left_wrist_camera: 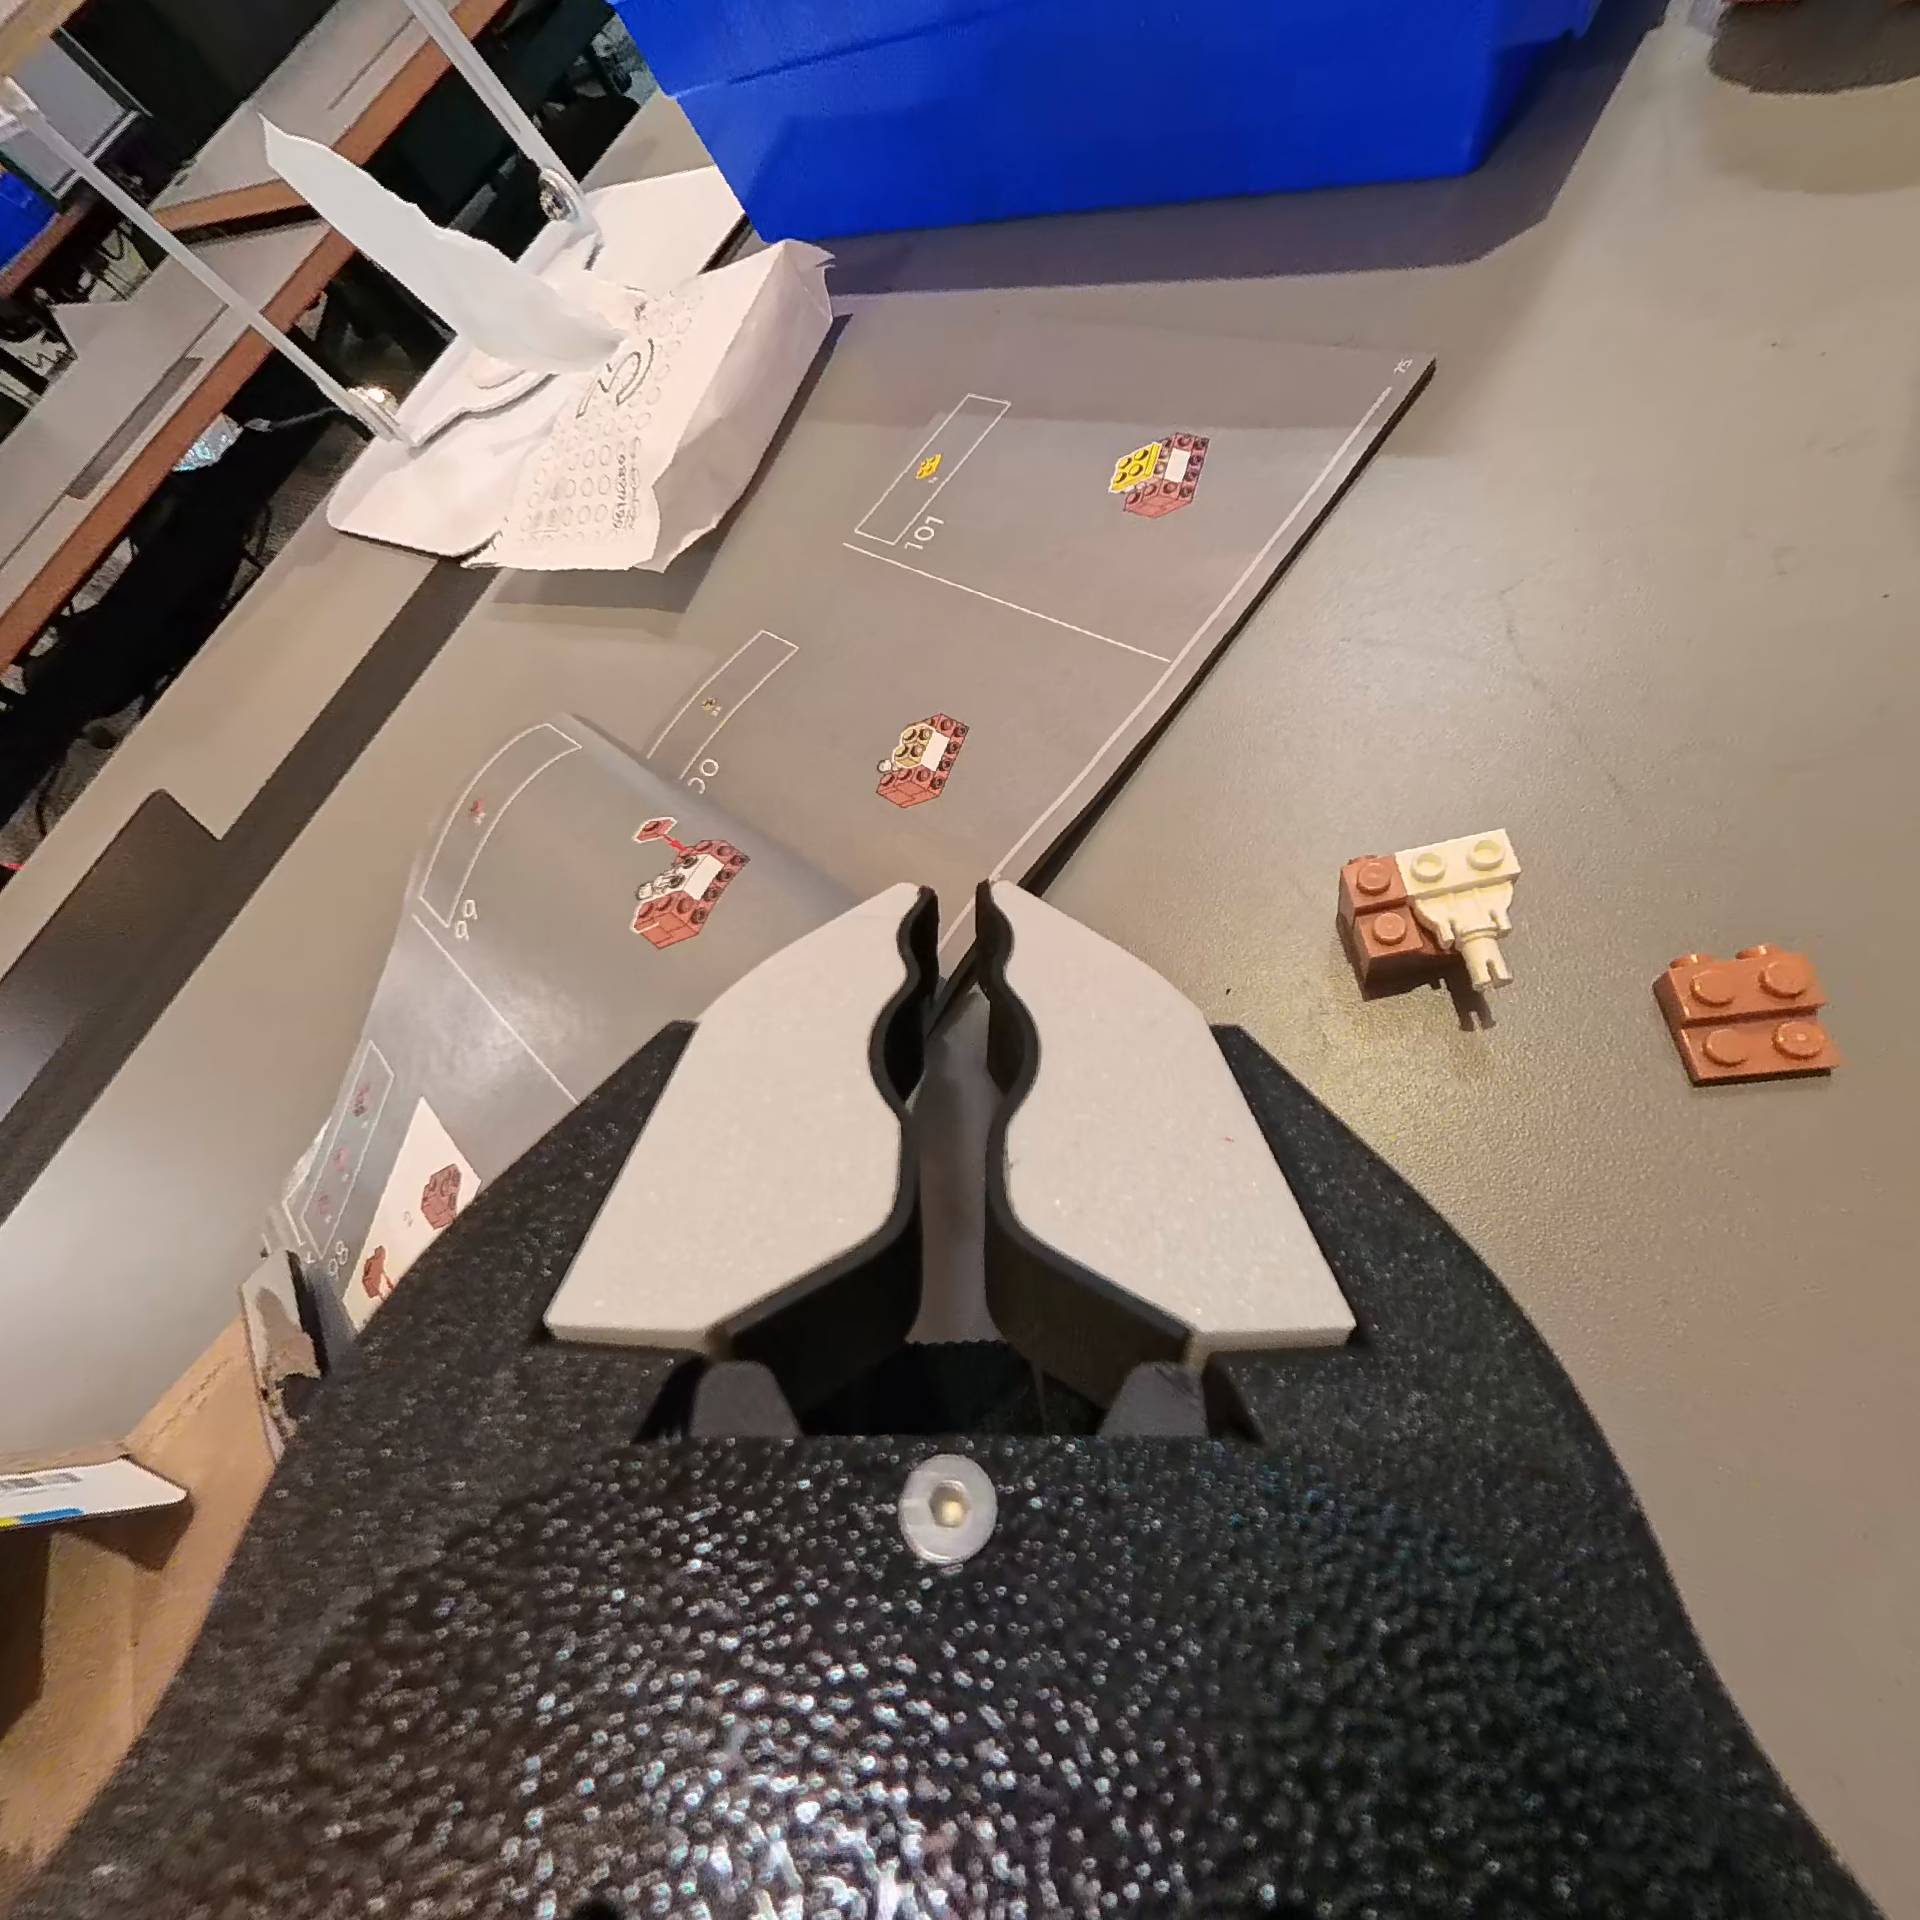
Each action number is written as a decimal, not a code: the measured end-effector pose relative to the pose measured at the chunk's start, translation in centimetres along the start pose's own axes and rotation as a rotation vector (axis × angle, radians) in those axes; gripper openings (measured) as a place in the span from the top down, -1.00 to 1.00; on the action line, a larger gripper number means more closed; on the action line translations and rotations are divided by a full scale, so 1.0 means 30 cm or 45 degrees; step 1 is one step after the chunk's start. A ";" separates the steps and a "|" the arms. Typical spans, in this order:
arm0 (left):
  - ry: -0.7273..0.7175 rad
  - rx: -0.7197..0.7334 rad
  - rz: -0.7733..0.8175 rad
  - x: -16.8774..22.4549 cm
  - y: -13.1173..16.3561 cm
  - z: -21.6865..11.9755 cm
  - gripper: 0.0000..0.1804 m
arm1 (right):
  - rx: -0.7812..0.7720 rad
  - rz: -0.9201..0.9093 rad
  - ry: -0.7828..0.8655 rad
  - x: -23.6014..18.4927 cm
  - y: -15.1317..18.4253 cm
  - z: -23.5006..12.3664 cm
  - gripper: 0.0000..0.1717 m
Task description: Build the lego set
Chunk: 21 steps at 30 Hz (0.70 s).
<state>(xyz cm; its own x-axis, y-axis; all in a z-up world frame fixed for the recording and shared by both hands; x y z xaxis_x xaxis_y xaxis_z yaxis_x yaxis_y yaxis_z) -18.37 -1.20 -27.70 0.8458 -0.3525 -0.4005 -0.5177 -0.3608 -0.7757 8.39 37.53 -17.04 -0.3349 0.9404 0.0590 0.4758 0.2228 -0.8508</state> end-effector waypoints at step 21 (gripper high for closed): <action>-0.003 0.008 0.018 0.005 0.000 -0.004 0.93 | -0.648 -0.362 -0.063 -0.143 0.033 0.180 0.73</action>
<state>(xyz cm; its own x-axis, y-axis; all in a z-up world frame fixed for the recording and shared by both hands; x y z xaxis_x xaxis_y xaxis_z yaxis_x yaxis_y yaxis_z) -18.27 -1.35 -27.72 0.8388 -0.3553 -0.4125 -0.5286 -0.3505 -0.7731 5.92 32.34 -20.96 -0.5383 0.8152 0.2137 0.6885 0.5717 -0.4463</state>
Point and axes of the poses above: each gripper's, where its closed fingertips meet, z out along the fingers, y out of its underside, x = y × z across the jaws, the point moved 10 cm from there along -z, back along the fingers, and after that the axes turned 4 degrees about -y, right-handed, at the moved point
